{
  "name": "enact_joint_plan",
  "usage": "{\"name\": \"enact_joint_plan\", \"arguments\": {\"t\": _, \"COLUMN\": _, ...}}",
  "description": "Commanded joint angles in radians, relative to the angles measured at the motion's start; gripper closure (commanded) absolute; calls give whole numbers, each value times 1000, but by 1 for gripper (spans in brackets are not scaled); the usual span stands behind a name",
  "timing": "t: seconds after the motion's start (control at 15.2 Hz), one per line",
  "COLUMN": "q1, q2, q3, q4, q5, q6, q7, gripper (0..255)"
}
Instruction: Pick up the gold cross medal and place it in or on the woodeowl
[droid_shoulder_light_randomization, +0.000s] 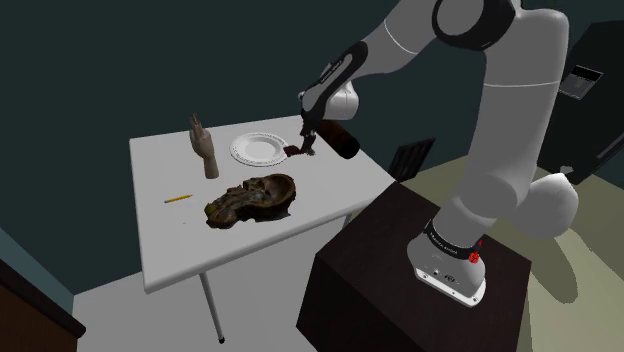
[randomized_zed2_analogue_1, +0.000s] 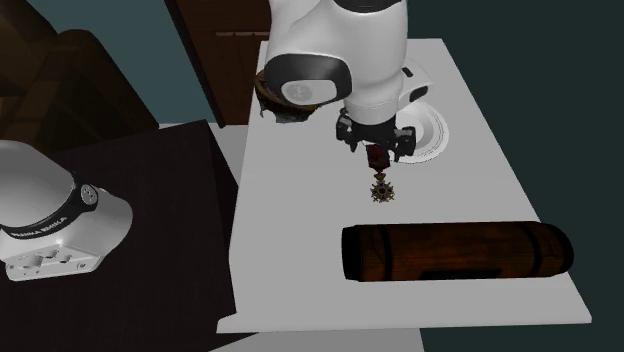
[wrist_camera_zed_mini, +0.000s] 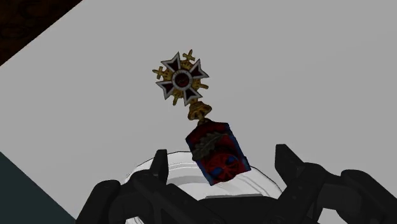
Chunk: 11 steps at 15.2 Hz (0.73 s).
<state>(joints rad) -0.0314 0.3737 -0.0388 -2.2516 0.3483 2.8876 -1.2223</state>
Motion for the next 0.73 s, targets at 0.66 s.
{"name": "enact_joint_plan", "arguments": {"t": 0.66, "q1": -36, "q2": 144, "q3": 53, "q4": 83, "q5": 36, "q6": 73, "q7": -49, "gripper": 0}}
